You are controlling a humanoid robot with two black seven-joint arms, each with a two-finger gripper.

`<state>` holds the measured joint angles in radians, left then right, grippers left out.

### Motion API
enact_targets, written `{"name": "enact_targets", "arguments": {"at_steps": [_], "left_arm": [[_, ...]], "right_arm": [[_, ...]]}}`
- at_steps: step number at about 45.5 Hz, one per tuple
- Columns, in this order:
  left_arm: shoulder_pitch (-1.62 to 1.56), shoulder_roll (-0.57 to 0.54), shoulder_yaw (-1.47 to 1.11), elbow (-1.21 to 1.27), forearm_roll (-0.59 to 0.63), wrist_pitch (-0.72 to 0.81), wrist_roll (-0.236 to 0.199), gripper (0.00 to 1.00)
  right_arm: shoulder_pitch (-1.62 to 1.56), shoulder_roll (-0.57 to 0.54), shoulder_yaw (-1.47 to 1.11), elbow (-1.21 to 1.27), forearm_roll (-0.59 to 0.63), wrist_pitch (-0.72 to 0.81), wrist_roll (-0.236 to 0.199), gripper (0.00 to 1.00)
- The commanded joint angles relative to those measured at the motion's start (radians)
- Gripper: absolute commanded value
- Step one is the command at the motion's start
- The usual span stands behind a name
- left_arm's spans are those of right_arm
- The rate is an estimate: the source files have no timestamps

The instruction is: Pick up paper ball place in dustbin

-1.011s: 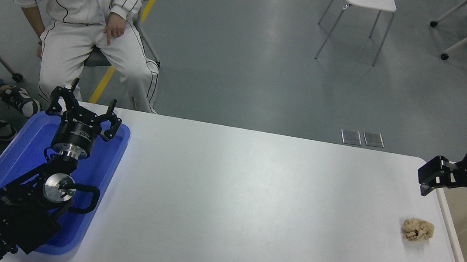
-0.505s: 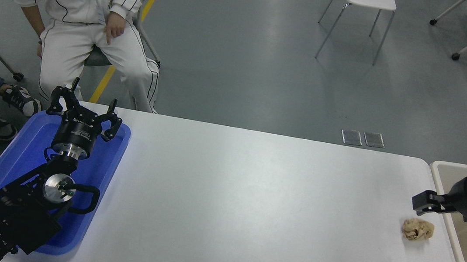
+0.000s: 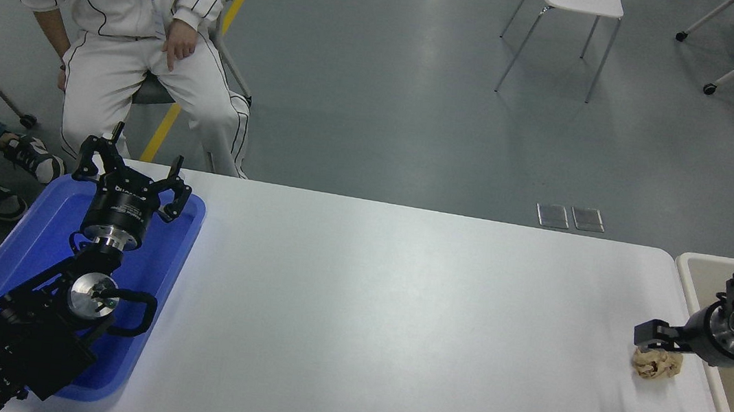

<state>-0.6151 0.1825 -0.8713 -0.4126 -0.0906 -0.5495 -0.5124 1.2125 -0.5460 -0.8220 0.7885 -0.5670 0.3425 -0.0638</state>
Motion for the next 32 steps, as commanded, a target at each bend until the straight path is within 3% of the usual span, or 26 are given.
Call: {"name": "enact_targets", "arguments": {"at_steps": [1, 32], "left_arm": [[0.0, 0.0, 0.0, 0.0, 0.0, -0.001, 0.0, 1.0], [0.0, 0.0, 0.0, 0.0, 0.0, -0.001, -0.002, 1.0]], "right_arm": [[-0.113, 0.052, 0.067, -0.139, 0.006, -0.037, -0.001, 1.0], [-0.212, 0.095, 0.069, -0.204, 0.012, -0.171, -0.005, 1.0]]}}
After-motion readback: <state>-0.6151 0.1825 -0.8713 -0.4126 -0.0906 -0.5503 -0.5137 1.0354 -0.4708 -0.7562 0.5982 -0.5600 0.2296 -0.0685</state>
